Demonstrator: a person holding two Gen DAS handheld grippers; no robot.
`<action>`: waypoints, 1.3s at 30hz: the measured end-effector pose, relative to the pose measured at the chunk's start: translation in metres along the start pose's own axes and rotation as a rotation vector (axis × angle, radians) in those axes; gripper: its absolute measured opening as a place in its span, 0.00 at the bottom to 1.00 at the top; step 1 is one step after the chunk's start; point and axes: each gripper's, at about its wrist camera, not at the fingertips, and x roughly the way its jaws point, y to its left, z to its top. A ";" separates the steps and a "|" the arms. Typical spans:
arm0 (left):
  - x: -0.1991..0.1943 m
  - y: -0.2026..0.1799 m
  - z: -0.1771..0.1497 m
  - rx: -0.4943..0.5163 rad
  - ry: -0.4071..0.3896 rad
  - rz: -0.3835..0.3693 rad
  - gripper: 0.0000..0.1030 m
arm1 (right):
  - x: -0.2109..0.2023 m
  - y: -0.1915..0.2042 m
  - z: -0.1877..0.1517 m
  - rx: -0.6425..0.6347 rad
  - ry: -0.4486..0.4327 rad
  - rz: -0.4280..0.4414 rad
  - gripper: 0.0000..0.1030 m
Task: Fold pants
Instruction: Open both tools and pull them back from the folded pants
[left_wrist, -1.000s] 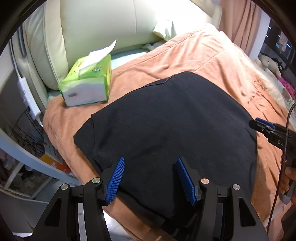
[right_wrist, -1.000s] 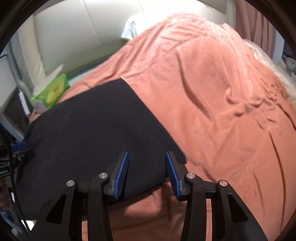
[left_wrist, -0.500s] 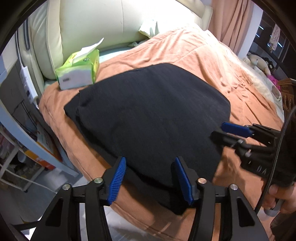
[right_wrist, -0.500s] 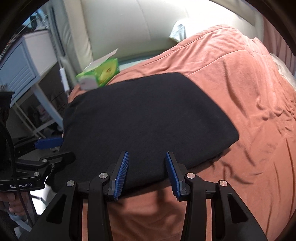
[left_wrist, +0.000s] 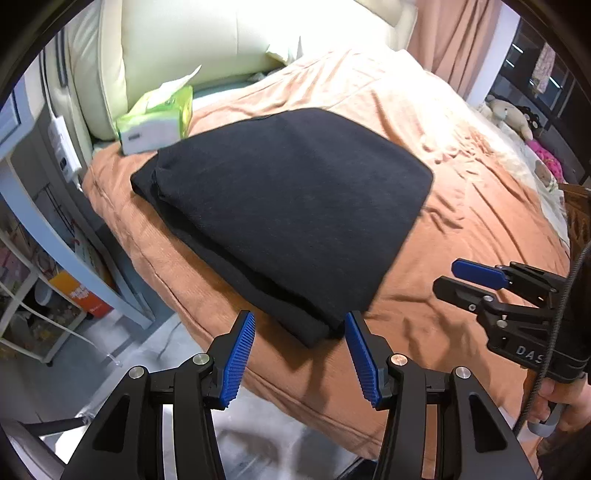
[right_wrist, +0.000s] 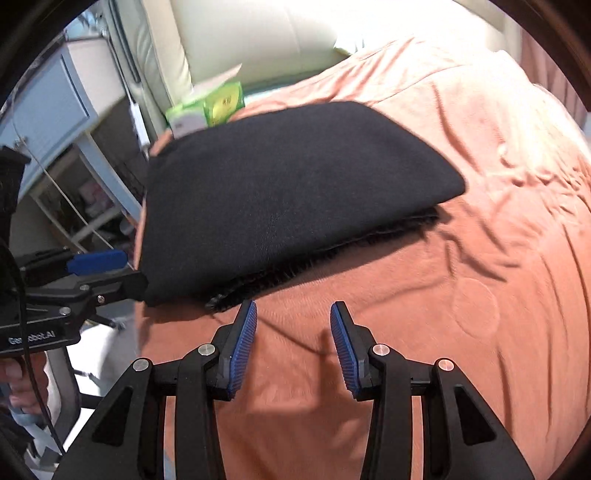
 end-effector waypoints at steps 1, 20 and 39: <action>-0.005 -0.003 -0.001 0.006 -0.005 0.001 0.52 | -0.008 0.000 -0.001 -0.002 -0.007 -0.006 0.39; -0.120 -0.071 -0.038 0.099 -0.143 0.032 0.99 | -0.196 0.014 -0.076 0.009 -0.189 -0.140 0.99; -0.221 -0.151 -0.098 0.244 -0.267 -0.047 0.99 | -0.367 0.029 -0.196 0.133 -0.334 -0.210 1.00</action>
